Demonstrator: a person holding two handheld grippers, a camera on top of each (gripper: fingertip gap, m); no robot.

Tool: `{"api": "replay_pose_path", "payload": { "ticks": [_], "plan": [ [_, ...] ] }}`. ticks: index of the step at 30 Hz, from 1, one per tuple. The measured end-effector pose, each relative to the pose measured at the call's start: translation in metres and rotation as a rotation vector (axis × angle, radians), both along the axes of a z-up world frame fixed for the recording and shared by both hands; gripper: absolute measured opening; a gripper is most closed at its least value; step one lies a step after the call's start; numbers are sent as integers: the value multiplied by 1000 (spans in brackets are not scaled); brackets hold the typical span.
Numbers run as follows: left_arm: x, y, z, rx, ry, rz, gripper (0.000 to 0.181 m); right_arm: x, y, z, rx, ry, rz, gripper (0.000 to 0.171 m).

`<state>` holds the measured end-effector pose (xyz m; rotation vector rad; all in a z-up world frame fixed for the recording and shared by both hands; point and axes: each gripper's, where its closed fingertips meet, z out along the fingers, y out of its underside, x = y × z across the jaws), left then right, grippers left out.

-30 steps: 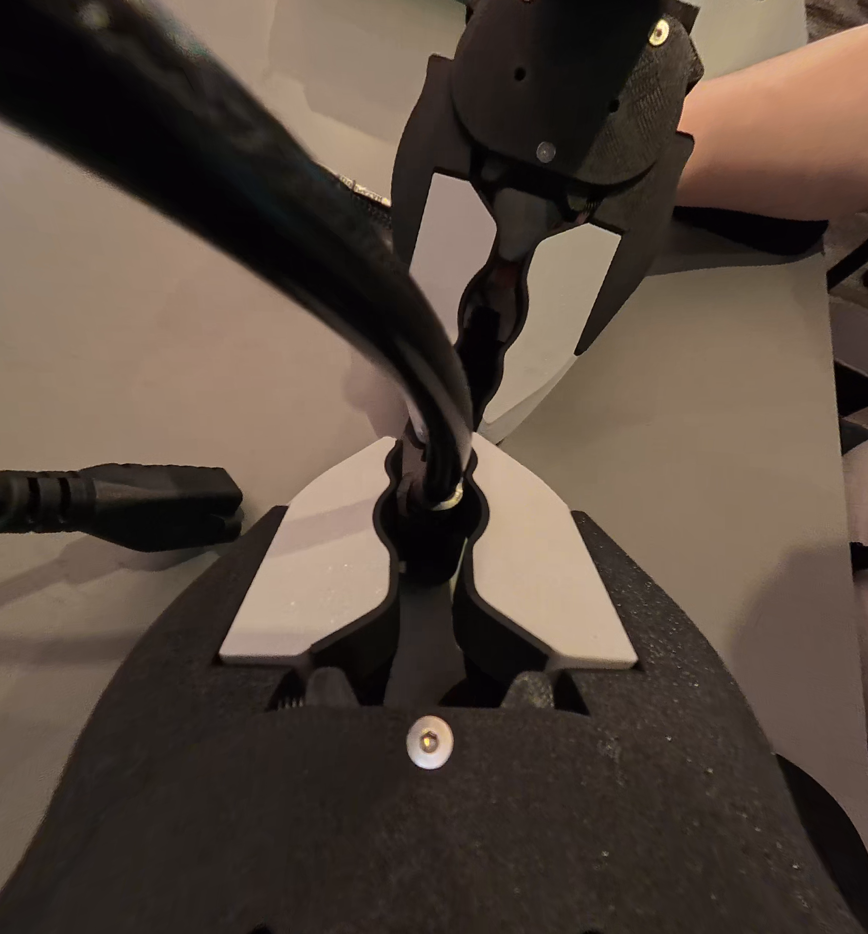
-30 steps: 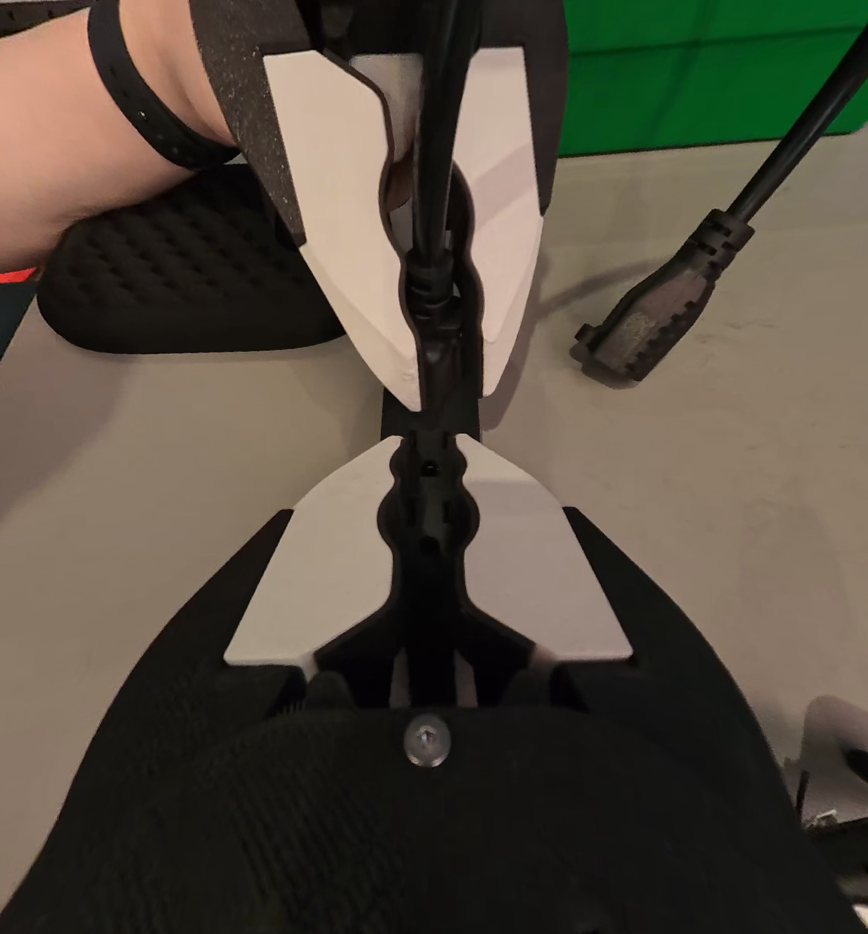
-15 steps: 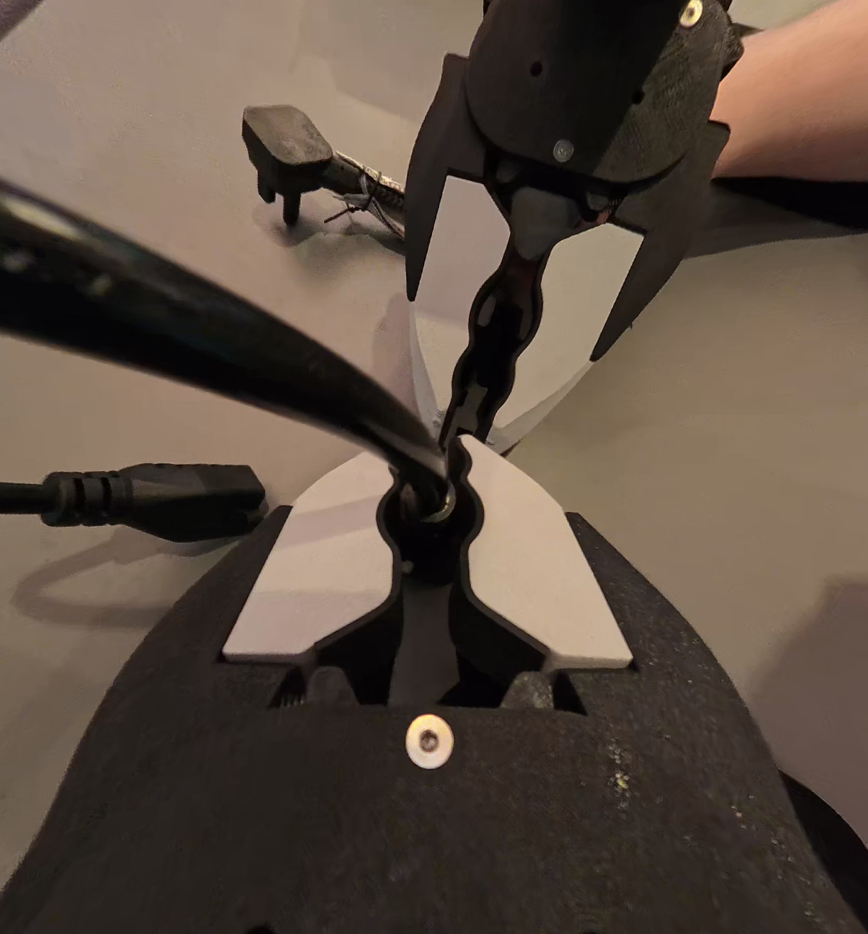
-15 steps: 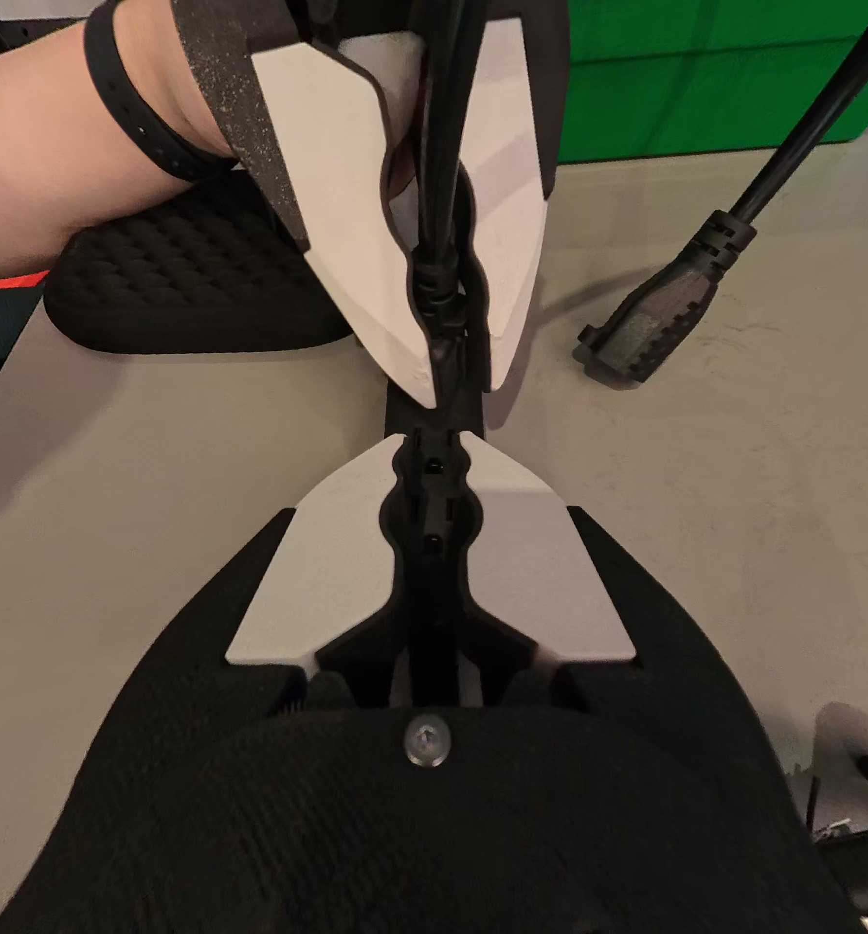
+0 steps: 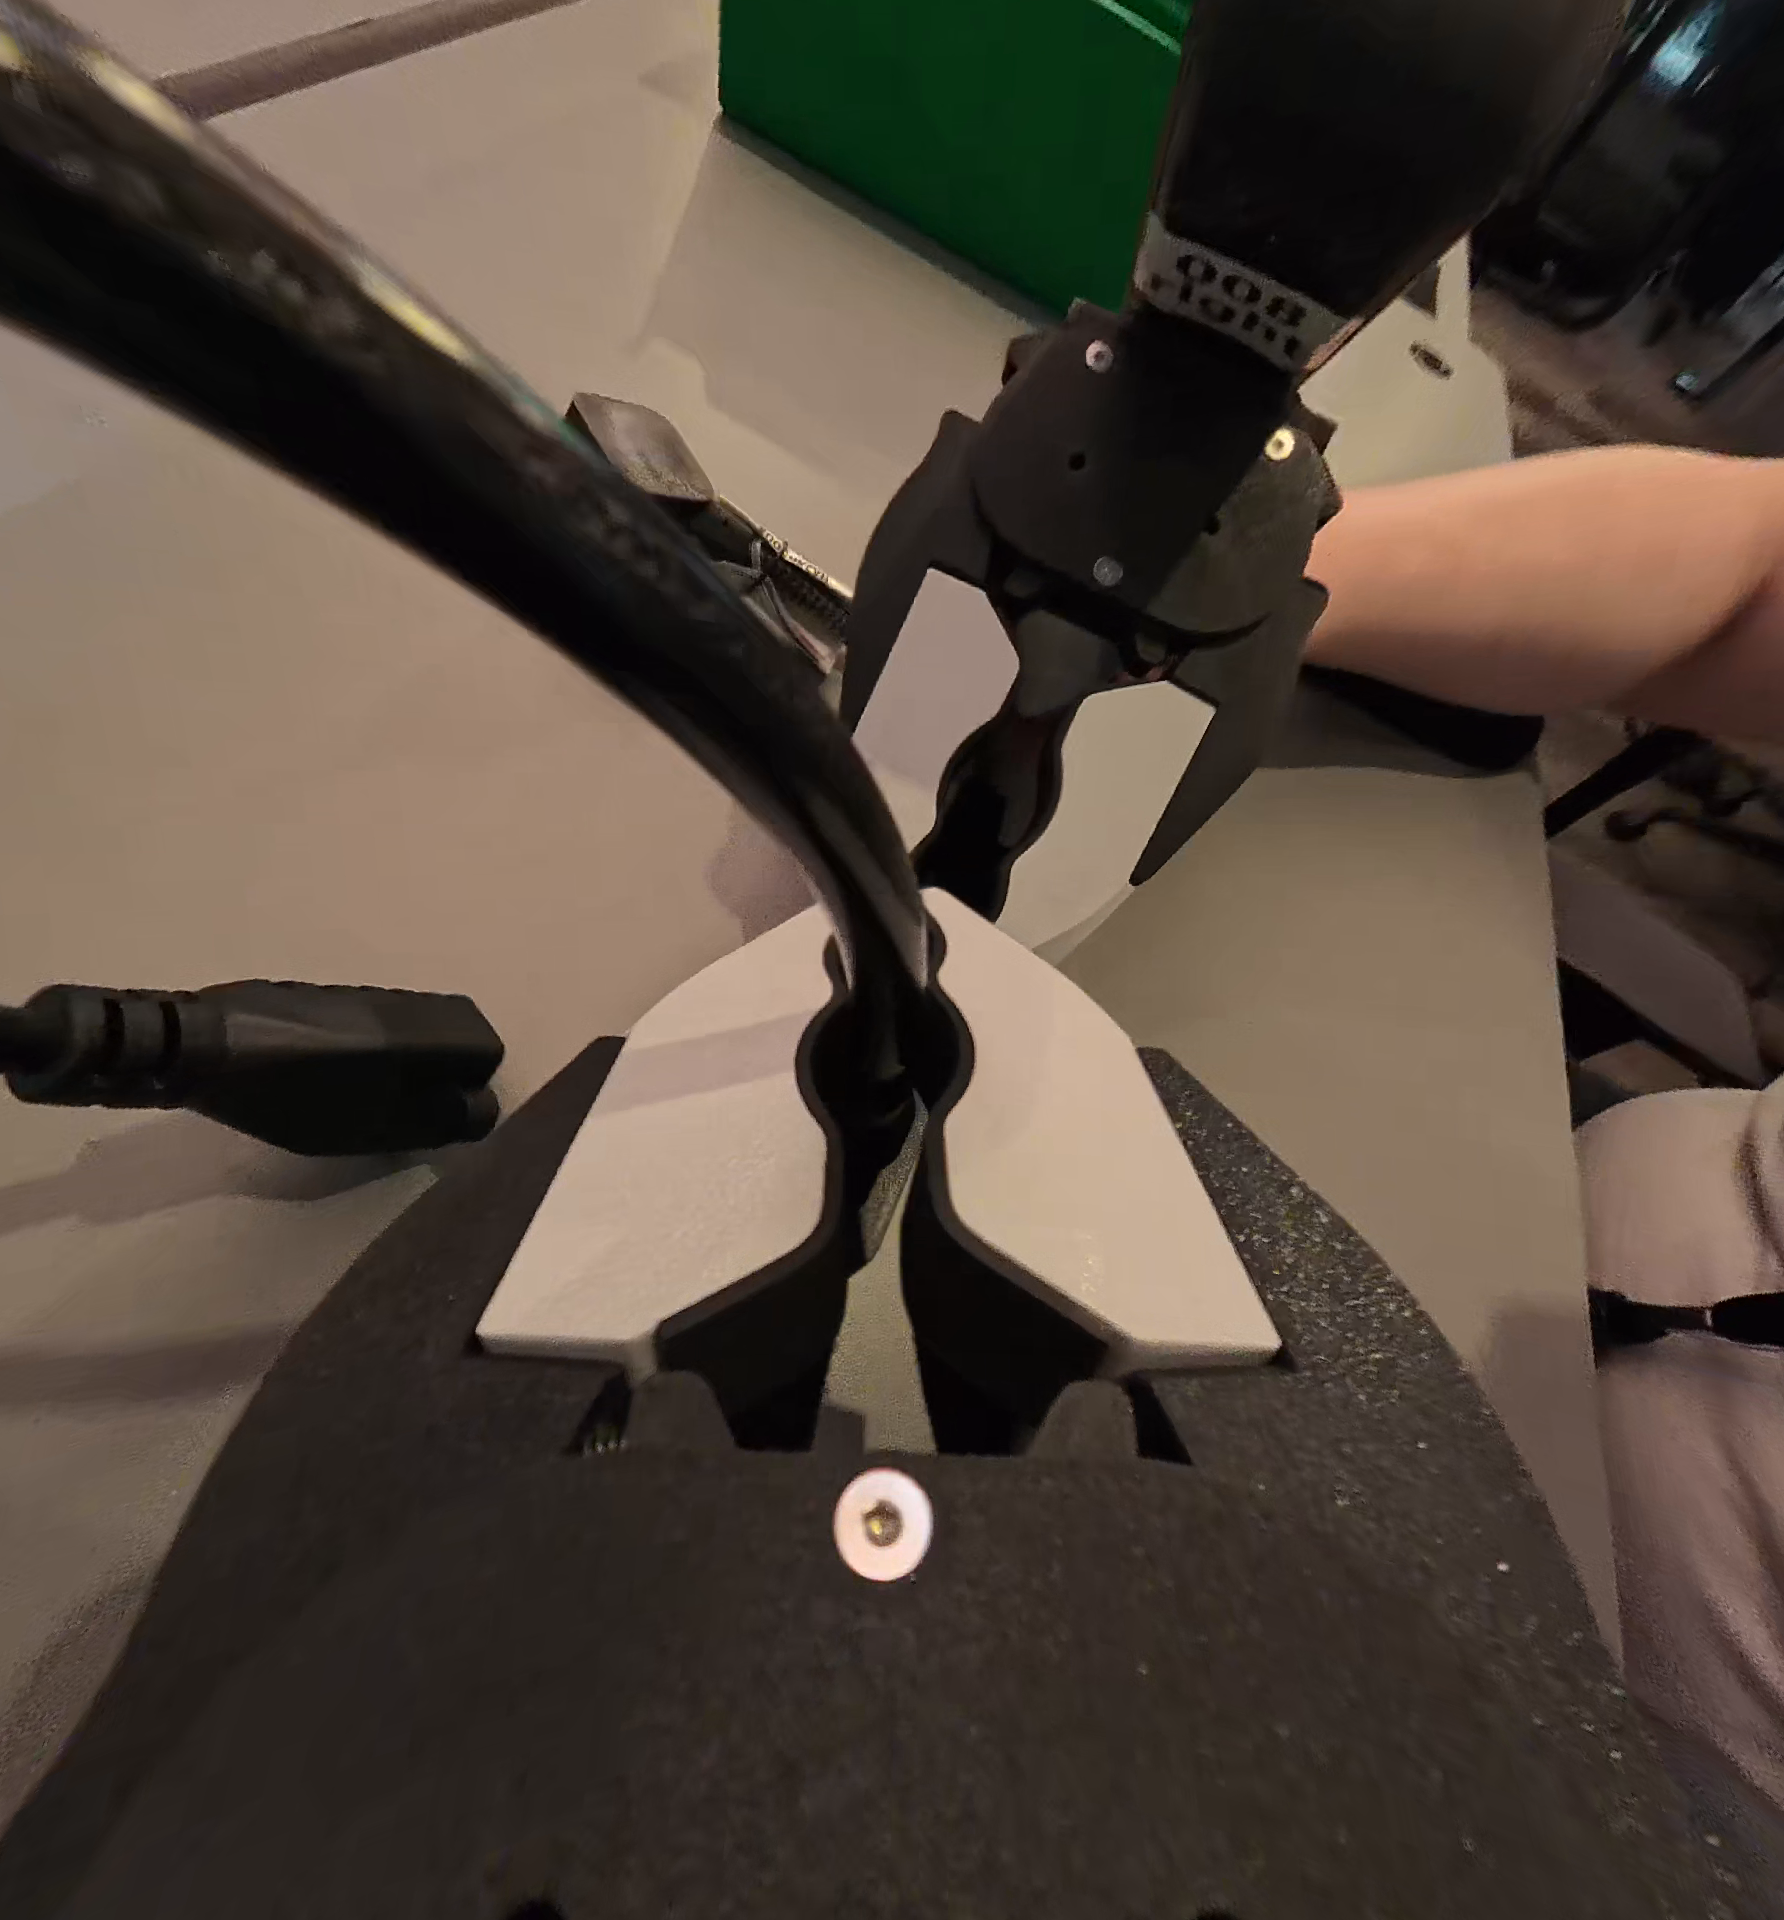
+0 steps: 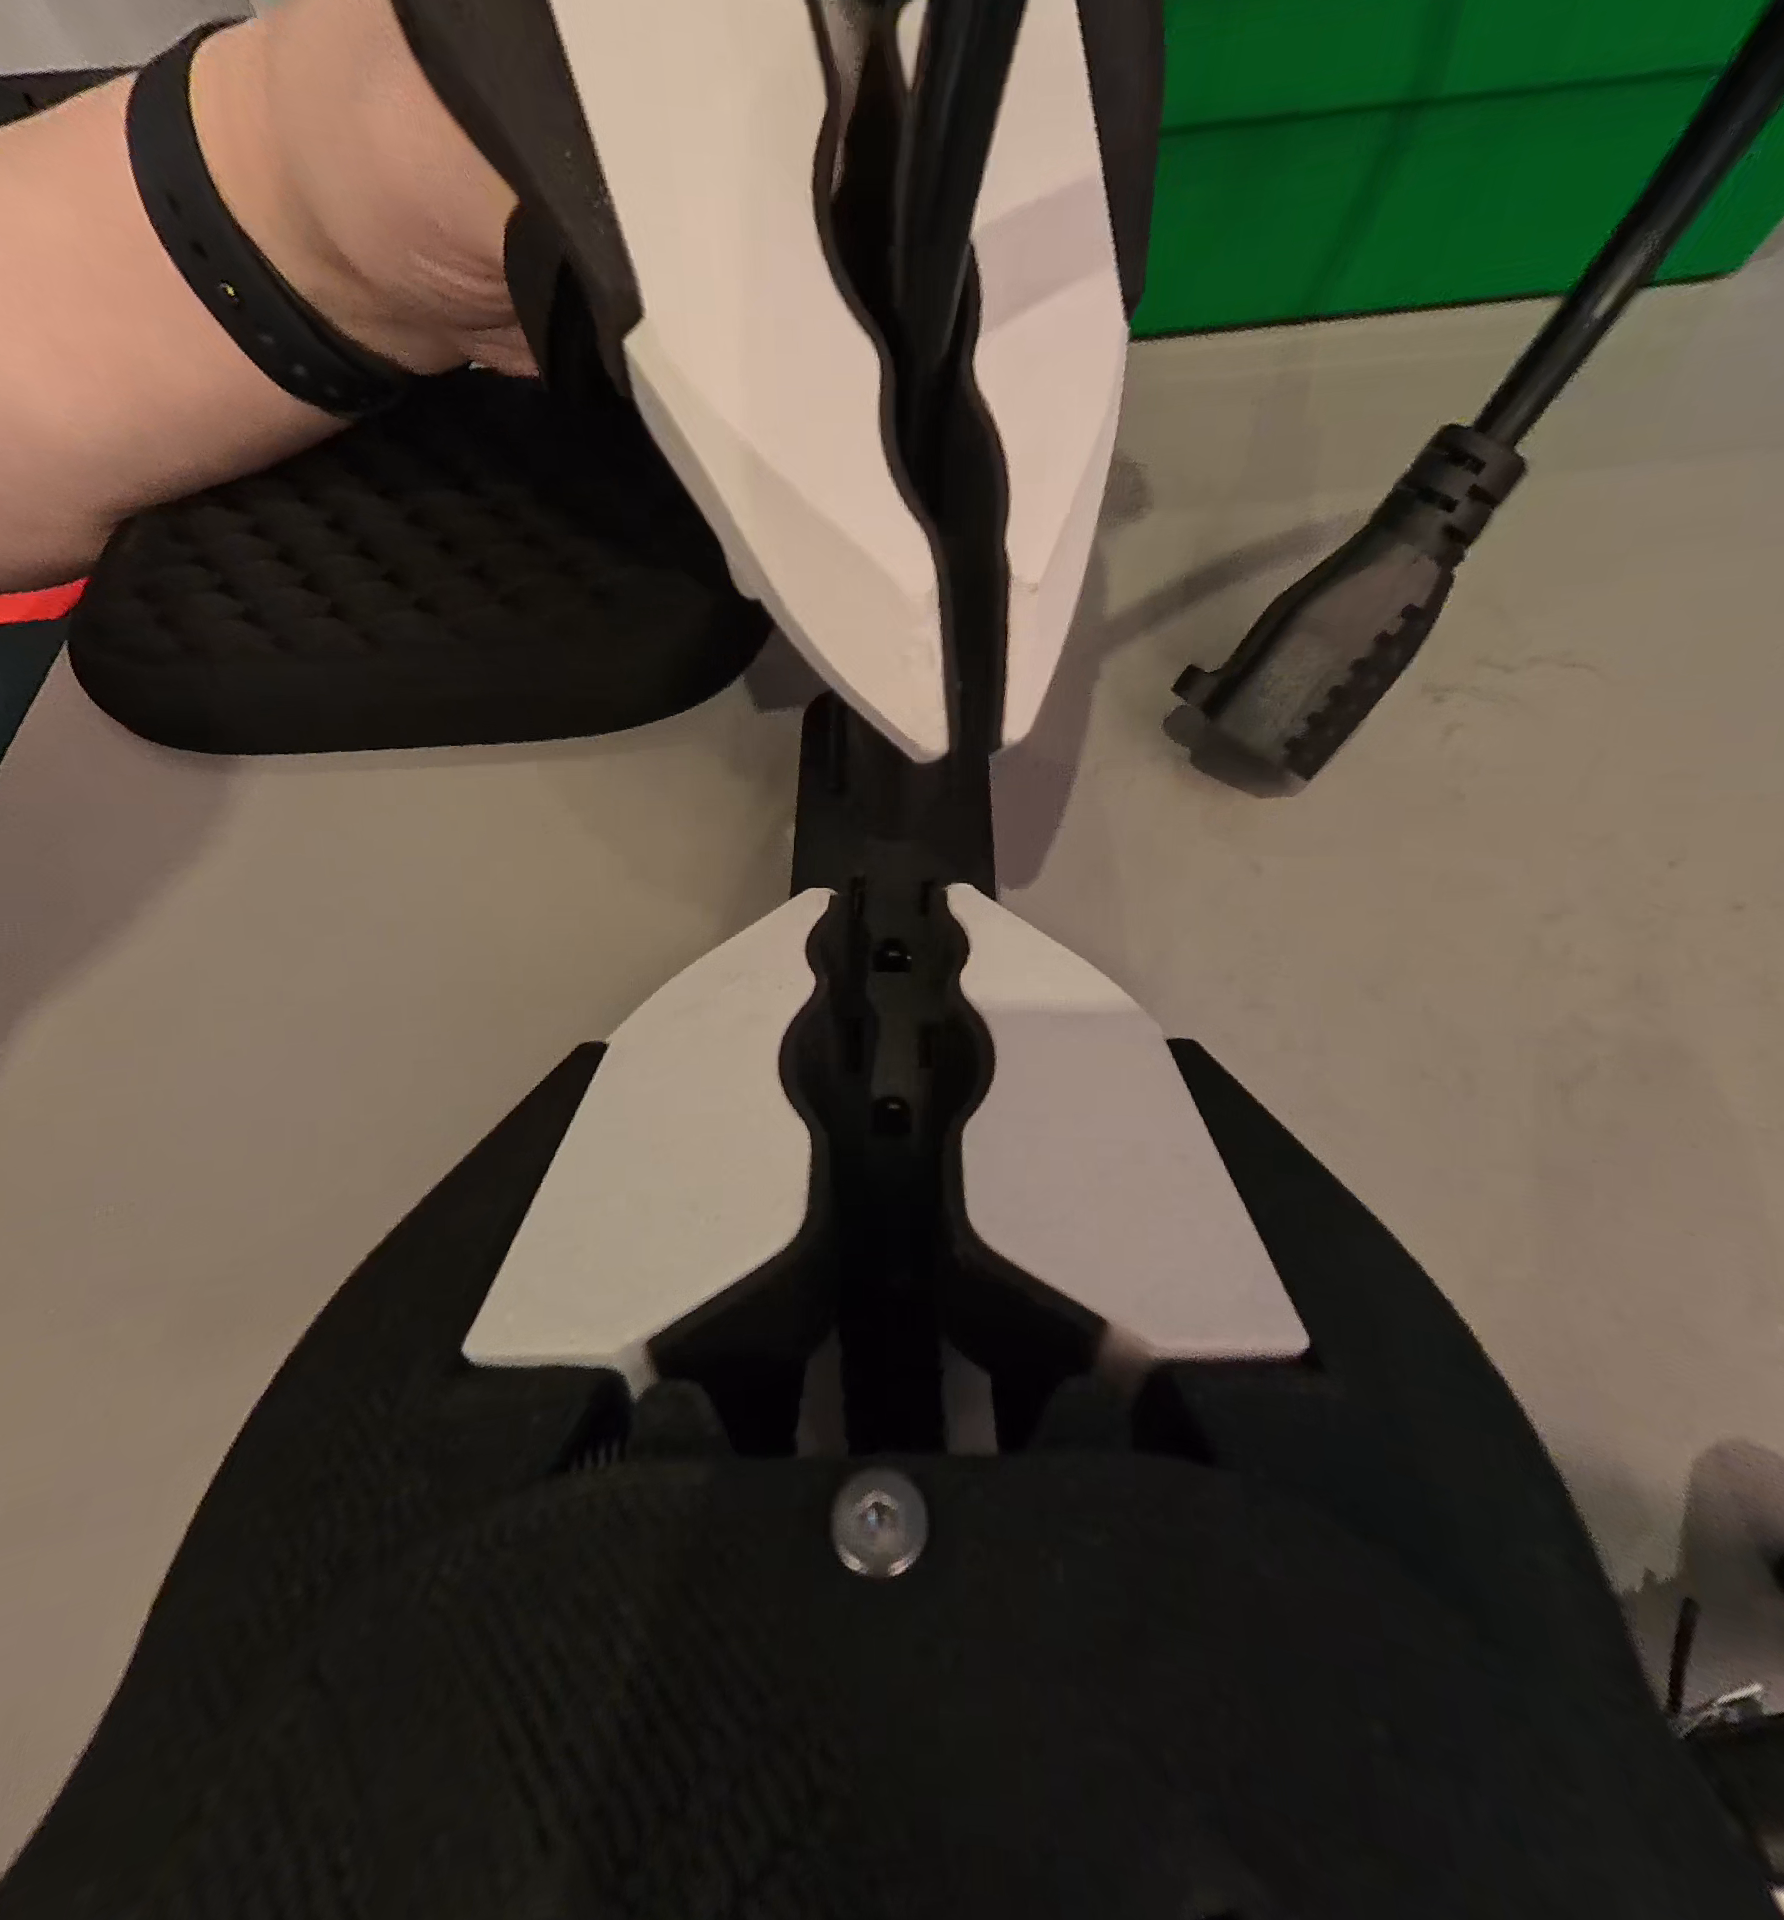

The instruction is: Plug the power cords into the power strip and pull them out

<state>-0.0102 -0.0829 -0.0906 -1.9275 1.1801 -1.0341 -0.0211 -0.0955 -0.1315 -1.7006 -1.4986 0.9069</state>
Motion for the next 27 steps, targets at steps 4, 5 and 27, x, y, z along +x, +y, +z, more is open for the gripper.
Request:
{"api": "replay_pose_path", "payload": {
  "ticks": [4, 5, 27],
  "plan": [
    [-3, 2, -1, 39, 41, 18, 6, -1, 1, 0, 1, -2, -5, 21],
    [-3, 2, -3, 72, 79, 22, 6, -1, 1, -1, 4, -3, -4, 21],
    [-5, 6, -3, 132, 141, 57, 6, -1, 2, -1, -13, -5, -14, 22]
  ]
}}
